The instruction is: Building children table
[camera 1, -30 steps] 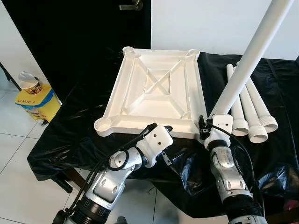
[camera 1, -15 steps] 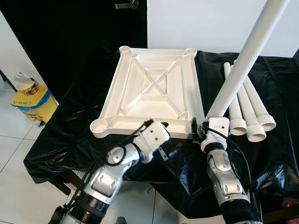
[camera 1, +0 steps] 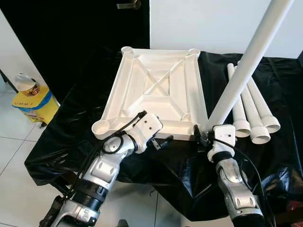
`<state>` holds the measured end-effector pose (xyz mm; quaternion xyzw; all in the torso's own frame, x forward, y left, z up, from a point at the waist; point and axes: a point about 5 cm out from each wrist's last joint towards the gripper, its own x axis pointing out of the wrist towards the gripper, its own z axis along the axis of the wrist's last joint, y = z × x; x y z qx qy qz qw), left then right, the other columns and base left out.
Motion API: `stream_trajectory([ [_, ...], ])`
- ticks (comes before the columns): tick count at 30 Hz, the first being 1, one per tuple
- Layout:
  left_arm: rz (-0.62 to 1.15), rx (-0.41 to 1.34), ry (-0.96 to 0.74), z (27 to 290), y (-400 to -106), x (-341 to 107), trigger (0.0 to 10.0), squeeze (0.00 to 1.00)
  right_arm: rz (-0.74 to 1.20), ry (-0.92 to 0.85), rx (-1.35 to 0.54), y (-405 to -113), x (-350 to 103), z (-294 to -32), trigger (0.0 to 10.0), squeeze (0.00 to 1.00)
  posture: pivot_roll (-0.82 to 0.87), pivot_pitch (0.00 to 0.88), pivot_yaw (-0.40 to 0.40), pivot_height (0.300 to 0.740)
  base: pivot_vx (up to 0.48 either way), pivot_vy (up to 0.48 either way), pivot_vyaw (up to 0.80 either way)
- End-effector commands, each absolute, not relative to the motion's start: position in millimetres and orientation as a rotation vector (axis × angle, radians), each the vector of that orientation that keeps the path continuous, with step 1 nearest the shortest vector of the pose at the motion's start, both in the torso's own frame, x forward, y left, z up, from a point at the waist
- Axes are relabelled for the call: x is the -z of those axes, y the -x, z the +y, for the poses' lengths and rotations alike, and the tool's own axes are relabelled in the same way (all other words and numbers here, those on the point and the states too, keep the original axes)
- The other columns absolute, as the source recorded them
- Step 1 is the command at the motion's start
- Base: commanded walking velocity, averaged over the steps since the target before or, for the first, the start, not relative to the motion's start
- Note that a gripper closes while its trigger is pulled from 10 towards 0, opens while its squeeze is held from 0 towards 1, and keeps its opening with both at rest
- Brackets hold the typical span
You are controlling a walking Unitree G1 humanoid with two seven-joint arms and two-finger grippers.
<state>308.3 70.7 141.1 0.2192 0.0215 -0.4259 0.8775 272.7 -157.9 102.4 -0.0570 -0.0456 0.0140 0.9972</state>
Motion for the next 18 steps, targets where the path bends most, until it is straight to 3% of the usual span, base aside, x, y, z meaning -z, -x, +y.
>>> stream_trajectory([
  [1,0.046,0.798,-0.466,73,-315,-137,10.0,0.00,-0.101,0.119,-0.036,-270,-103,-158,10.0,0.00,0.01,0.036,-0.010,0.740,0.000,0.000,0.00],
  [18,0.247,0.684,-0.494,84,-351,-116,10.0,0.00,-0.108,0.131,-0.001,-262,-105,-164,10.0,0.00,-0.04,0.049,0.048,0.740,0.000,0.000,0.00],
])
